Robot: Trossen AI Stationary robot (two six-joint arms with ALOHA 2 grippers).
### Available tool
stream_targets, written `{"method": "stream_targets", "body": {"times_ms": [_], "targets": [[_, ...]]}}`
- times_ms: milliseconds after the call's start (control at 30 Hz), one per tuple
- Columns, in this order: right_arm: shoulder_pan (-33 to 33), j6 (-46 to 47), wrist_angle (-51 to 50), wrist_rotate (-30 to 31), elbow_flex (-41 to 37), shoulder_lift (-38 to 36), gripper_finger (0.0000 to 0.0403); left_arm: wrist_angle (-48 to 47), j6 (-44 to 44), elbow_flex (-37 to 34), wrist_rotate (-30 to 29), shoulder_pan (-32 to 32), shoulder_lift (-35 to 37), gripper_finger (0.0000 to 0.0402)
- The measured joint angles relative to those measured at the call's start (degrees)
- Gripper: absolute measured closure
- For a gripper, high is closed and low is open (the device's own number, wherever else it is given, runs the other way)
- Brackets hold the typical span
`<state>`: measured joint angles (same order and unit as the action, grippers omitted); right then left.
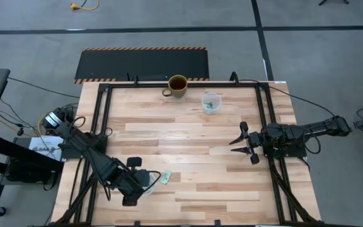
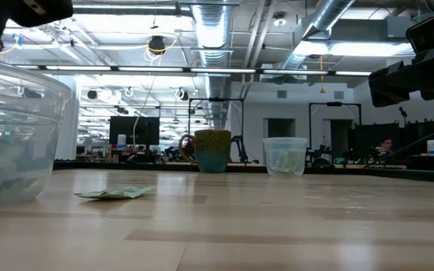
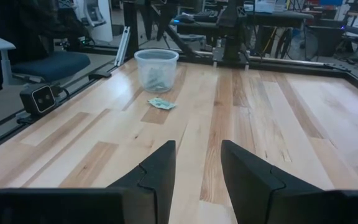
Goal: Pick and place items into bin
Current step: Put the stevia packet into the bottom transparent bin
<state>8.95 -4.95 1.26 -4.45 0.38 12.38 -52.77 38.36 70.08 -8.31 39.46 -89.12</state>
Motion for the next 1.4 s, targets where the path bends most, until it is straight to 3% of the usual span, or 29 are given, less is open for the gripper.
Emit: {"method": "stream_targets", "body": {"times_ms": [267, 767, 1167, 1400], "targets": [[0.0, 0.0, 0.0, 0.0, 0.0, 0.0, 0.0280, 1.3, 10.0, 1.6, -0.1, -4.2, 0.0, 0.0279], [0.0, 0.0, 0.0, 0.0, 0.0, 0.0, 0.0280, 6.2, 9.0, 9.6, -2.6, -13.4, -1.1, 0.0303], [0.0, 0.0, 0.0, 0.0, 0.0, 0.0, 0.0280, 5.6, 7.3, 18.5, 2.3, -18.1, -17.0, 0.0303], [0.0, 0.0, 0.0, 0.0, 0.0, 0.0, 0.0280, 3.2, 7.9, 21.9, 7.9, -19.9, -25.1, 0.0303]]}}
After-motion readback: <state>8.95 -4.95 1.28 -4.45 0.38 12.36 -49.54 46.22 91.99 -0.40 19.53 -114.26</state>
